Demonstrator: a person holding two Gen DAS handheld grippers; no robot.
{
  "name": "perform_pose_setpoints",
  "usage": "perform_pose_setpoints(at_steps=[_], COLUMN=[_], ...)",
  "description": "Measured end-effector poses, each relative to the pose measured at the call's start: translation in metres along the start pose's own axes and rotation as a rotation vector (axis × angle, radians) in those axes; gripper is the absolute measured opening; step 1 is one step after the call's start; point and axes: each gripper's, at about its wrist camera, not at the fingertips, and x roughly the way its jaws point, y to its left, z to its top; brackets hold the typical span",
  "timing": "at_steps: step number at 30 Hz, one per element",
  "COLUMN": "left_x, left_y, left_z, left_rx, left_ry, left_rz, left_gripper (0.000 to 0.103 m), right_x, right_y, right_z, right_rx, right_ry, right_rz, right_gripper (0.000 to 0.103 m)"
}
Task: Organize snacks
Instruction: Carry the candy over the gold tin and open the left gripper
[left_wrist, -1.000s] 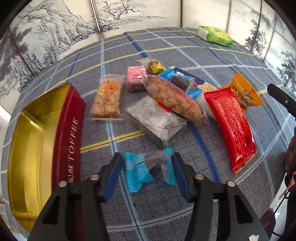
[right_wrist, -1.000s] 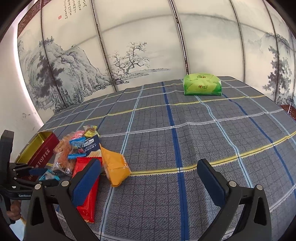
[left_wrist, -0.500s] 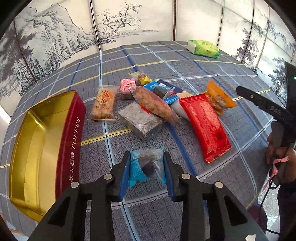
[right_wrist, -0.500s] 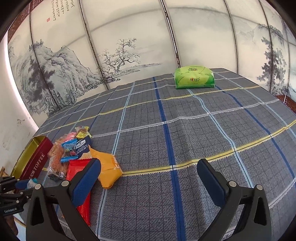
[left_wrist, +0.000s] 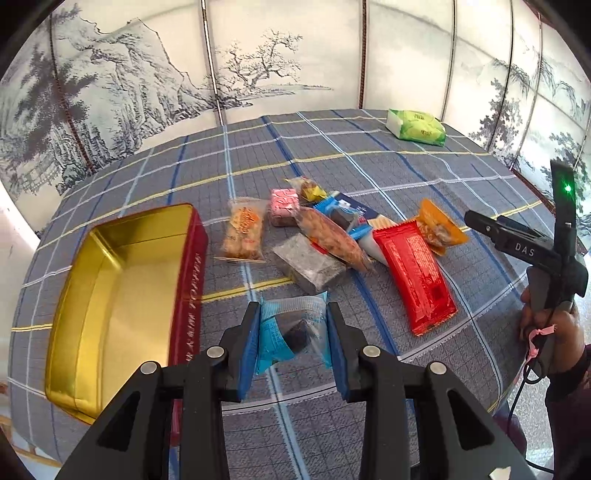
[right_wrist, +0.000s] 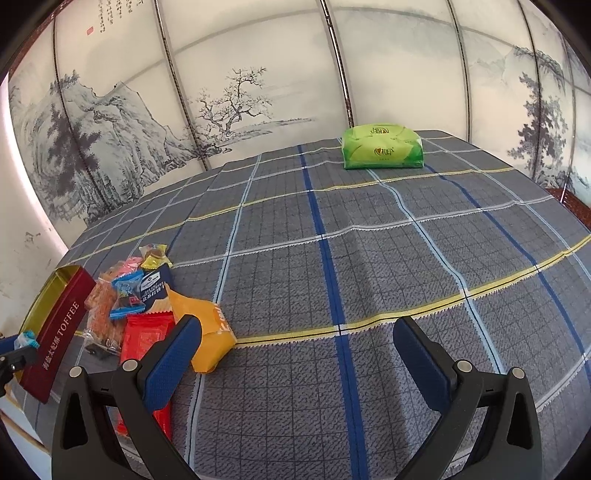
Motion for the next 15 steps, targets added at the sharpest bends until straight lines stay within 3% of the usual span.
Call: perform_pose_setpoints(at_steps=[15], left_x=[-0.008], left_y=[0.061], left_z=[0.016], left_rx=[-0.036], left_ry=[-0.028], left_rz=[0.156], left_gripper=[0.031], right_x=[0.005], right_y=[0.002], right_z=[0.000], right_rx=[-0.008], right_ry=[0.025], right_rz=[-0.021], right_gripper=[0.103])
